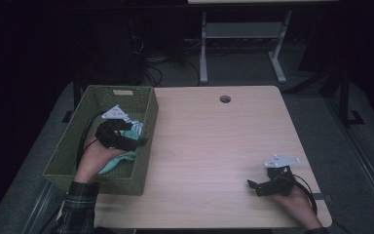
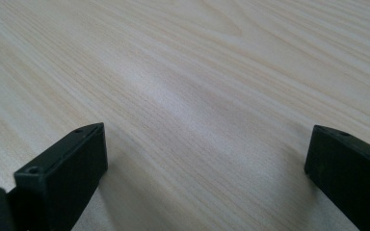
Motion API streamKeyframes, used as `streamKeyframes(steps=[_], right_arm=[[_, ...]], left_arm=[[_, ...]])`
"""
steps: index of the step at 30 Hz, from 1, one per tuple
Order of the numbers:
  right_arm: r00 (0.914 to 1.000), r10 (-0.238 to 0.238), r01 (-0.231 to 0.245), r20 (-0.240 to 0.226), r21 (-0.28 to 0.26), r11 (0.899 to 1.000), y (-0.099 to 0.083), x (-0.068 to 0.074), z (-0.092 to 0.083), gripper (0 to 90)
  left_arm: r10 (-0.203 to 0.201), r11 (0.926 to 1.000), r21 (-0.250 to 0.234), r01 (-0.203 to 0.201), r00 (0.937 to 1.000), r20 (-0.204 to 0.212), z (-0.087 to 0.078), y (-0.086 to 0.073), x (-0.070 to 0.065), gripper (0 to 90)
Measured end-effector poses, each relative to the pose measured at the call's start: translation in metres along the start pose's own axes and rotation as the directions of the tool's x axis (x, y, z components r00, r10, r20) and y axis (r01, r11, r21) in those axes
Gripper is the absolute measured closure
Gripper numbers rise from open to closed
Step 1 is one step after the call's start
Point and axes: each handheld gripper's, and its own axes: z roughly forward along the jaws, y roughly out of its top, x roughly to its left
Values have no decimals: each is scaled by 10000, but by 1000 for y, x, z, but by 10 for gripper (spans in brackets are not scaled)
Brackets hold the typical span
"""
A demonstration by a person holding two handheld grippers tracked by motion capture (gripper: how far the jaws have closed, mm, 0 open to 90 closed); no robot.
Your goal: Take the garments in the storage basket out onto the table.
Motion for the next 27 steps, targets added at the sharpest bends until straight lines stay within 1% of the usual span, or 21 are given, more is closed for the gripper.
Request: streamKeyframes(steps=[4,7,8,12,14,16,21,27], right_arm=[[10000,-31,31,20,-16,10000,0,0,0,6],[10000,-49,49,13,-29,10000,0,0,0,6],[10000,-51,51,15,-24,10000,0,0,0,6],[10000,-48,48,11,-22,10000,0,0,0,6],[10000,-47,47,10,-22,10000,0,0,0,6],[10000,-51,52,13,-24,10000,0,0,0,6],[10000,-57,57,4,-32,10000,0,0,0,6],[10000,-44,44,6,-24,10000,0,0,0,6]], left_arm=[[123,9999,33,-123,9997,-210,-4,-2,7,139],[92,10000,30,-91,9993,-370,-7,-3,12,139],[-12,10000,-15,11,9992,-405,-8,-3,13,139],[91,10000,3,-91,9978,-650,-11,-4,19,139],[-5,10000,-60,0,9969,-783,-12,-5,22,138],[17,10000,-31,-20,9962,-868,-13,-6,25,138],[-89,9999,-87,80,9935,-1131,-15,-8,34,138],[-249,9996,99,266,9900,-1388,-12,-11,46,138]])
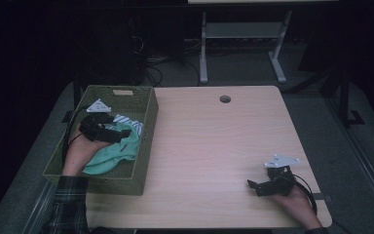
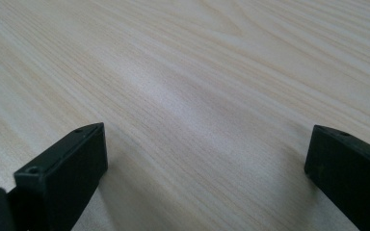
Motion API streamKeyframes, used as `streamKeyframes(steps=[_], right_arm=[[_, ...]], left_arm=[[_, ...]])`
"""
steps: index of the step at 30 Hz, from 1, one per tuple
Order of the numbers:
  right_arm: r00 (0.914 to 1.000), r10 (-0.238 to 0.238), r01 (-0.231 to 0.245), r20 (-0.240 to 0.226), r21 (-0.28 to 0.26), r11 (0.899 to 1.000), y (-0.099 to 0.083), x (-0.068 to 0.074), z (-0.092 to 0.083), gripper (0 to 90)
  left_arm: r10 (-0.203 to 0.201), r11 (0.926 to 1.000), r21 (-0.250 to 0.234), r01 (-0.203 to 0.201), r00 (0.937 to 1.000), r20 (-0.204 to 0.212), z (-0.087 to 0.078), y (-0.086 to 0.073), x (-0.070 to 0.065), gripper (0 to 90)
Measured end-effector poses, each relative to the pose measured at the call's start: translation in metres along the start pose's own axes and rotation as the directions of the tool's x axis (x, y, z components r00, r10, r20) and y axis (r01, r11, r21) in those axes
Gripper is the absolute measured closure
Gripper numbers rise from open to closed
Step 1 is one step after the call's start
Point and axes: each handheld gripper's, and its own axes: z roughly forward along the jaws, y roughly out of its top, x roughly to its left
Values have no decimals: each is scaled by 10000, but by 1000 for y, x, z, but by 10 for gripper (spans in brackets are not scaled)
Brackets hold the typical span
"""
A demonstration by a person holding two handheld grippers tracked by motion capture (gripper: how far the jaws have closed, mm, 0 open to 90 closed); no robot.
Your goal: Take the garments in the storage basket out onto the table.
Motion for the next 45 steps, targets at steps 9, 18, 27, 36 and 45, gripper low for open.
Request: streamKeyframes(steps=[9,18,27,36,45], right_arm=[[10000,13,-13,4,4,10000,0,0,0,6],[10000,13,-13,5,6,10000,0,0,0,6],[10000,10,-10,5,4,10000,0,0,0,6],[10000,2,-2,5,8,10000,0,0,0,6],[10000,-1,1,7,6,10000,0,0,0,6]], left_arm=[[-181,9977,652,197,9995,-250,21,-9,16,138],[-503,9913,1213,500,9987,-12,41,-23,17,164],[-411,9809,1892,441,9990,-199,56,-29,14,217],[-425,9642,2621,395,9991,59,70,-36,9,224],[-549,9395,3402,414,9980,301,81,-42,8,224]])
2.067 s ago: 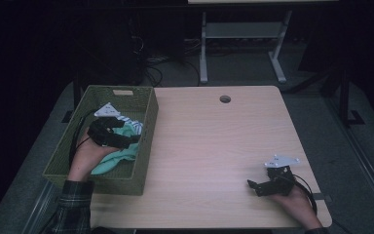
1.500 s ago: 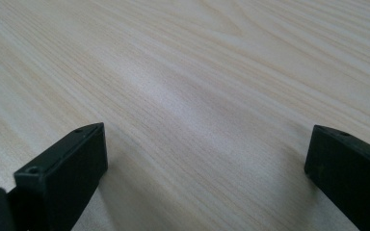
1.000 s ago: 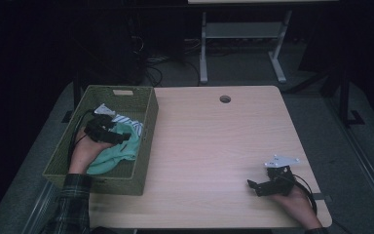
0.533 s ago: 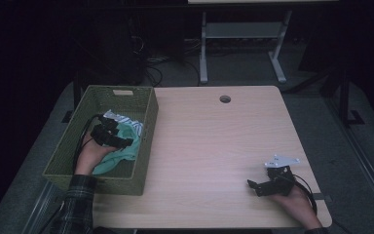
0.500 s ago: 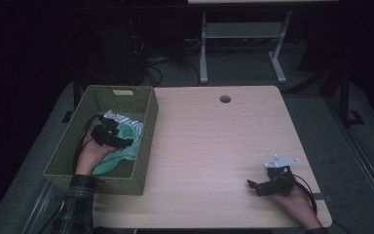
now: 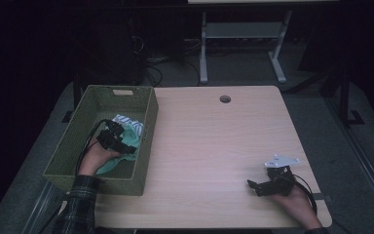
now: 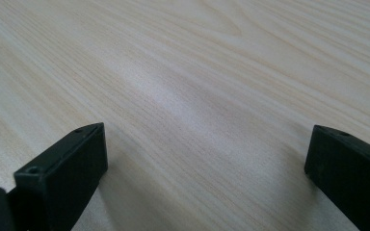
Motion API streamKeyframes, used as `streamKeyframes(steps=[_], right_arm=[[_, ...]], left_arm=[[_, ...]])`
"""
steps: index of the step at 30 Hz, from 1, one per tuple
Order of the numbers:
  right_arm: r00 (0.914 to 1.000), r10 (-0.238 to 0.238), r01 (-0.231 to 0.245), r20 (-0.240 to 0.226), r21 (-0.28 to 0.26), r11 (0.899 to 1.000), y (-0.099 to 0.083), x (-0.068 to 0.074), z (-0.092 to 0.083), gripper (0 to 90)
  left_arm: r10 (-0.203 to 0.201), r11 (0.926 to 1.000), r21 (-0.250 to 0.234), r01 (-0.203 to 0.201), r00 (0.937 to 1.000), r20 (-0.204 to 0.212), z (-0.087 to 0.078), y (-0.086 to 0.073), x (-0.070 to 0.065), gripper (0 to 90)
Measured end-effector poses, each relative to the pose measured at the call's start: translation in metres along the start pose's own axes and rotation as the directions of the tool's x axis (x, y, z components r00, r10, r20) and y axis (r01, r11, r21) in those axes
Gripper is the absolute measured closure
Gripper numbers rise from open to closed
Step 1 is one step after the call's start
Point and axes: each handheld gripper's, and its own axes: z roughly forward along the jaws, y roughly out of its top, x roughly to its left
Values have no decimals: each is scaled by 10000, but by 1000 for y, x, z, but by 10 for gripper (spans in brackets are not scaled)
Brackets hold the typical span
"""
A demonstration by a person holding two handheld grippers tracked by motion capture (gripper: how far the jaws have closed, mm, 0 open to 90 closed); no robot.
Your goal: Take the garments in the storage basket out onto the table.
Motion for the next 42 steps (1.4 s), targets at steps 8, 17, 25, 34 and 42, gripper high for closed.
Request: streamKeyframes(steps=[8,17,25,34,42], right_arm=[[10000,0,0,2,0,10000,0,0,0,6],[10000,8,-8,1,-8,10000,0,0,0,7],[10000,9,-9,1,-8,10000,0,0,0,6],[10000,13,-13,3,-10,10000,0,0,0,7],[10000,-1,1,1,5,10000,0,0,0,6]], left_arm=[[125,9965,826,-127,9999,28,9,-2,-2,217],[165,9922,1238,-162,9999,-21,13,-2,-3,247],[90,9915,1294,-107,9999,134,9,-1,-4,560],[-332,9885,1478,320,9994,62,3,0,-1,787],[-998,9928,673,990,9950,85,-11,-1,6,807]])
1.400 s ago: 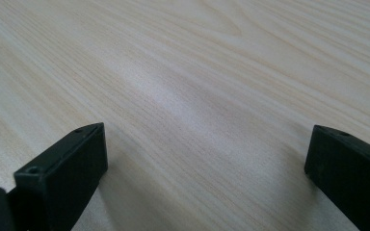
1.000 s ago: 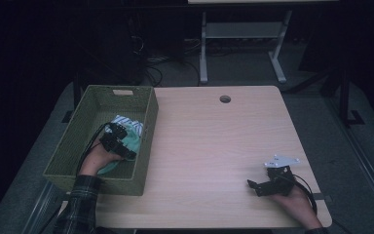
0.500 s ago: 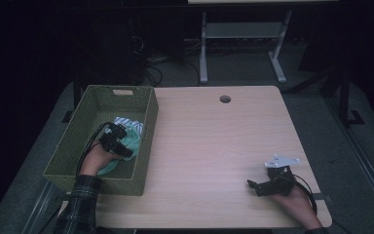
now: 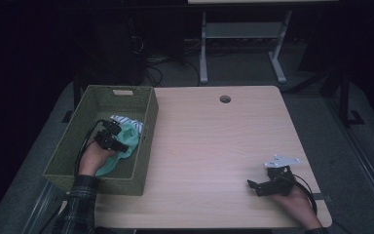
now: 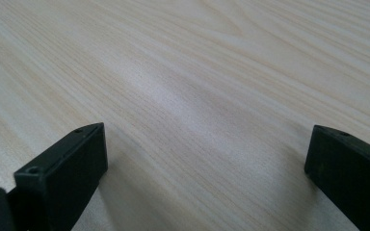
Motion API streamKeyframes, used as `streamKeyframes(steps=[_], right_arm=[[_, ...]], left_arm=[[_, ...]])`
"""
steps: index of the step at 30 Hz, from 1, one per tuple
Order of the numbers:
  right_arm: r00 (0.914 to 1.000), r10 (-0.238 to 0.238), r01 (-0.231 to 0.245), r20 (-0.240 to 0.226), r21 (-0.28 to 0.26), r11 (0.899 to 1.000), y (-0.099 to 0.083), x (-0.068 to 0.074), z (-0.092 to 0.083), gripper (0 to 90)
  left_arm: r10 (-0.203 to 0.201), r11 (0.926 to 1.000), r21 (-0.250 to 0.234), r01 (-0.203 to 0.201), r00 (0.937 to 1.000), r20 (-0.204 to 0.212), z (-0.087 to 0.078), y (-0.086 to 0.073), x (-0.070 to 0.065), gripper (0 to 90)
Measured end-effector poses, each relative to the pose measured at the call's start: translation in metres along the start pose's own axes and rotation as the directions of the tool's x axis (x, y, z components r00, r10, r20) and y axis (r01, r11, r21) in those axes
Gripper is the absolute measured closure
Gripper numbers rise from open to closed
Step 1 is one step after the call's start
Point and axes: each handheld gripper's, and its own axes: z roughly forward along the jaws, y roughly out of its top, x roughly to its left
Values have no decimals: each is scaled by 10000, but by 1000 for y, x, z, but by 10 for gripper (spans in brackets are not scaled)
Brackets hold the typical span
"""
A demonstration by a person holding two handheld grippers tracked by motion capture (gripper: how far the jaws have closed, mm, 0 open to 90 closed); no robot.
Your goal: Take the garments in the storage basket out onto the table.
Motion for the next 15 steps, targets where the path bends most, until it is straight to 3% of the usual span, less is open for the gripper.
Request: streamKeyframes(steps=[5,11,15], right_arm=[[10000,3,-3,-2,-4,10000,0,0,0,6],[10000,2,-2,-2,-4,10000,0,0,0,7],[10000,10,-10,-5,-3,10000,0,0,0,7]], left_arm=[[-399,9931,-1095,419,9990,208,-14,-2,6,812],[-812,9725,-2144,915,9951,561,-29,-6,11,813],[-801,9630,-2509,983,9934,820,-36,-7,12,814]])
